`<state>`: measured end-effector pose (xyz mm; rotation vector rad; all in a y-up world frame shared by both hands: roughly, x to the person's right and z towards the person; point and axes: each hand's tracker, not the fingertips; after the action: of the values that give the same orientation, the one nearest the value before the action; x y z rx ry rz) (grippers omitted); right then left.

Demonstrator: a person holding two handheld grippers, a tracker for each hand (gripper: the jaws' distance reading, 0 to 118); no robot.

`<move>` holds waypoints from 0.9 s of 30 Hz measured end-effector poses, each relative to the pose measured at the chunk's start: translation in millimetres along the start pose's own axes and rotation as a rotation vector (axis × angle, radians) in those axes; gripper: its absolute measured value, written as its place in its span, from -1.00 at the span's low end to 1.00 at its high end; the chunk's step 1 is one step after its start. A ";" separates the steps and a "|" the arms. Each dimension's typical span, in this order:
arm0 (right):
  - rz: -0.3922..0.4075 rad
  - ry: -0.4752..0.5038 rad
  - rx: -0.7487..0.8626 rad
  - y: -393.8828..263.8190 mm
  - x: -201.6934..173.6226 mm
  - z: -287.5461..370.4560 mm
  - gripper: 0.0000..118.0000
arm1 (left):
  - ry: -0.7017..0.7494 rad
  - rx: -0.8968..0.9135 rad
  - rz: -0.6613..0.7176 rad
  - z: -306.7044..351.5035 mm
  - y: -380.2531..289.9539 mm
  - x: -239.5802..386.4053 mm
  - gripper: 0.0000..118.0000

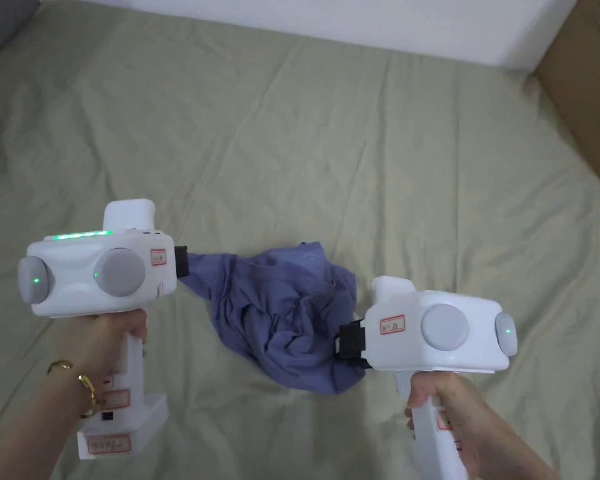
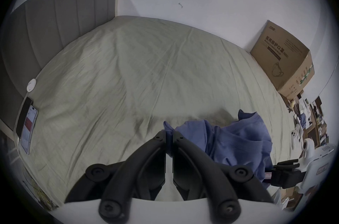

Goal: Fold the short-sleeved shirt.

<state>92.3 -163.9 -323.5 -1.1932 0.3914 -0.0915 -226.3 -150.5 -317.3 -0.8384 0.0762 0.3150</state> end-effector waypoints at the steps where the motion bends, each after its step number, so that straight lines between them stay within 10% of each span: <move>1: 0.016 0.006 0.025 1.9 0.8 10.4 -0.90 | -0.012 0.005 0.028 4.0 2.2 -2.4 -0.93; 27: -0.076 -0.070 0.769 45.2 45.9 394.4 -0.95 | -0.157 0.666 0.059 292.7 155.1 3.7 -0.93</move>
<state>264.4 190.0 -254.0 -0.4489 0.2131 -0.2418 -286.6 164.4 -233.7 -0.1501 0.0537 0.3798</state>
